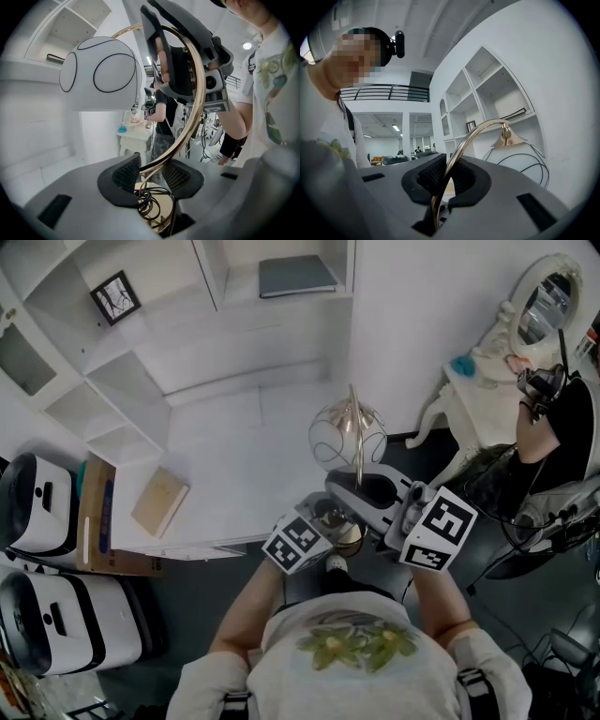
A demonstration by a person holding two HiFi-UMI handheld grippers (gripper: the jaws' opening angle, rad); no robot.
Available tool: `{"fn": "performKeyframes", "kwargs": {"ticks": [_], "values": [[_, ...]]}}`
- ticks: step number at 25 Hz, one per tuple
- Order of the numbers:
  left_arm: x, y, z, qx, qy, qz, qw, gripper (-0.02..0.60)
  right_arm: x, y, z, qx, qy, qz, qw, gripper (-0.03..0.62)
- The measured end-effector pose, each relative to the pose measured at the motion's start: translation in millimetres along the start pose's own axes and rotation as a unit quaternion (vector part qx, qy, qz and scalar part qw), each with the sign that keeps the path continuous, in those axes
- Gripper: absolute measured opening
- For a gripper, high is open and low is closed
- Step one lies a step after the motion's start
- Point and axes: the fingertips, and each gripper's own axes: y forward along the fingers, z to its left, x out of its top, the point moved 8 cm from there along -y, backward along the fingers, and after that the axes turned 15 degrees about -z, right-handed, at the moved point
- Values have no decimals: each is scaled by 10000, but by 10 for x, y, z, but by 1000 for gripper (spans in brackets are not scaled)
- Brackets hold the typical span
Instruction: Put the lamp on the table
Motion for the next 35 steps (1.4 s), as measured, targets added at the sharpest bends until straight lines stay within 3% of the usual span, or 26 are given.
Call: {"fn": "performKeyframes", "kwargs": {"ticks": [14, 35], "values": [[13, 311, 345, 33, -75, -29, 10000, 158, 9, 52, -483, 58, 56, 83, 9999, 35], [-49, 648, 888, 381, -174, 30, 9991, 158, -68, 167, -1173, 214, 244, 144, 9994, 35]]}}
